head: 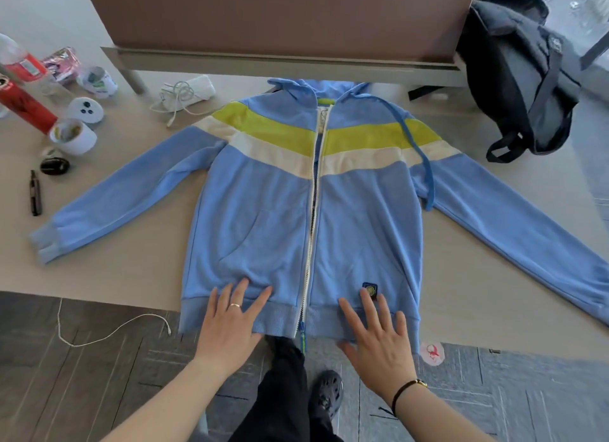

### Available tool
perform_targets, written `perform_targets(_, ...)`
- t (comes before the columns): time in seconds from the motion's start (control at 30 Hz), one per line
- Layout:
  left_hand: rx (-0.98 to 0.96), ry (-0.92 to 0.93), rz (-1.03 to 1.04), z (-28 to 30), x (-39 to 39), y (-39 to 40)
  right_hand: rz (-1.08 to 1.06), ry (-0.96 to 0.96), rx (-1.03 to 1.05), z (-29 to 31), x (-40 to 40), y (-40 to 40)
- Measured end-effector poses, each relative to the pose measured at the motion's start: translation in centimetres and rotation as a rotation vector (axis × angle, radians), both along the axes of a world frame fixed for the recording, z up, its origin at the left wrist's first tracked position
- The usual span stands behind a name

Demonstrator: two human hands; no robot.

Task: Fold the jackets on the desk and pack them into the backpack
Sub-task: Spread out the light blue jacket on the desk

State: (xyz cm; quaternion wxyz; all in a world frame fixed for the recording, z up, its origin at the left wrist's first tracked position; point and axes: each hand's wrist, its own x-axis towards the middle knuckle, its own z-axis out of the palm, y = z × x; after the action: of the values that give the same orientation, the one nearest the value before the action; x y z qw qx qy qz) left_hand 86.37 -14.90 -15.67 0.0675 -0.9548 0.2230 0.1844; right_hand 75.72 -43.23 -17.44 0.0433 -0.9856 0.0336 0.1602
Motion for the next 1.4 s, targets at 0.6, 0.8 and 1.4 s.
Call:
perform_targets(0.6,-0.009,-0.019,-0.097,1.2,0.7,-1.6,0.144,-0.128,0.059,0.9,-1.3,-0.1)
perform_targets(0.8,-0.039,0.171,-0.053,2.8,1.3,-1.6,0.060,-0.133,0.095,2.5,-0.3,1.0)
perform_targets(1.4,-0.270,0.133,0.131,4.1,5.3,-4.8,-0.197,-0.172,0.168,3.7,6.1,1.8)
